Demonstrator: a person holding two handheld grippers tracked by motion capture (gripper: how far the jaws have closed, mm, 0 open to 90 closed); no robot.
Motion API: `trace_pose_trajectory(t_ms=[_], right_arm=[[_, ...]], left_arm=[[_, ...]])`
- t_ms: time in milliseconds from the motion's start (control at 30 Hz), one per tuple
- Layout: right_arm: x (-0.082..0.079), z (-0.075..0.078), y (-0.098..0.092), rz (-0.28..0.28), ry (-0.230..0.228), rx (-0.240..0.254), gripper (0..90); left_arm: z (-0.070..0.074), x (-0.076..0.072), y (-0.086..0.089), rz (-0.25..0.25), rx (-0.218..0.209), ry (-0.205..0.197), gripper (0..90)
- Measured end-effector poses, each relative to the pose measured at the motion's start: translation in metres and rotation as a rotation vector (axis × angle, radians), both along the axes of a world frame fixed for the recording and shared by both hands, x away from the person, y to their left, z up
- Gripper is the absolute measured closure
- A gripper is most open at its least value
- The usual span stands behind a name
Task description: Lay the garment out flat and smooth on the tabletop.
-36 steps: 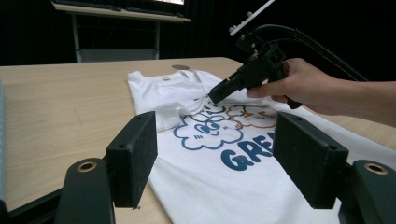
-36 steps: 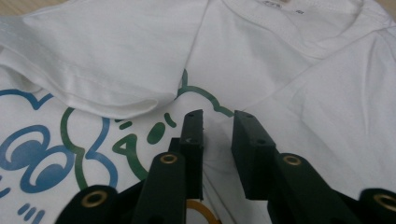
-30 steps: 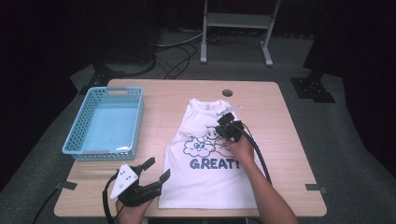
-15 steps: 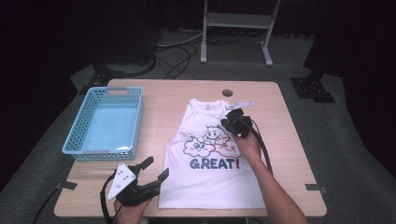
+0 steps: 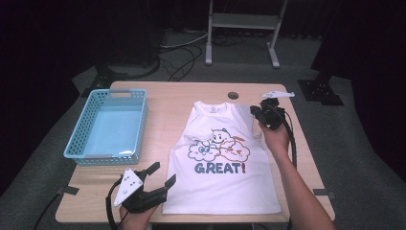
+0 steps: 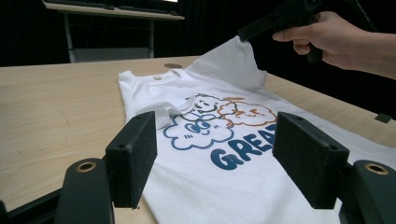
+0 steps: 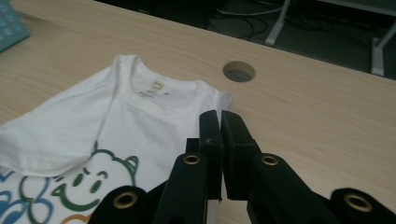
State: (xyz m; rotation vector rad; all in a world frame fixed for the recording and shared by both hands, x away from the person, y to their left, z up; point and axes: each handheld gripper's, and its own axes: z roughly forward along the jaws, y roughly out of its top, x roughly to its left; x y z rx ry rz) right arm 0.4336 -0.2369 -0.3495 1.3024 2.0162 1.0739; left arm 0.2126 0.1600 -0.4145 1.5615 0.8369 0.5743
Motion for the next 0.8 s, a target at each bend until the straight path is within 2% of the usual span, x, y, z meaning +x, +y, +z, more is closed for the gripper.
trace_pose_trajectory(t_ms=[333,467,667,800], right_arm=[[0.025,-0.028,-0.039,-0.153,0.061,0.013,87.5],[0.035,-0.039,-0.047,-0.201,0.08,-0.015,87.5],[0.045,-0.059,-0.061,-0.249,0.138,-0.031,85.6],[0.046,-0.061,-0.07,-0.277,0.152,-0.041,78.9]], left_arm=[[0.0,0.0,0.004,0.015,0.001,-0.003,30.1],[-0.001,0.001,0.006,0.021,0.001,0.0,30.1],[-0.002,0.002,0.006,0.021,0.001,0.003,30.1],[-0.003,0.002,0.005,0.02,0.002,0.006,29.9]])
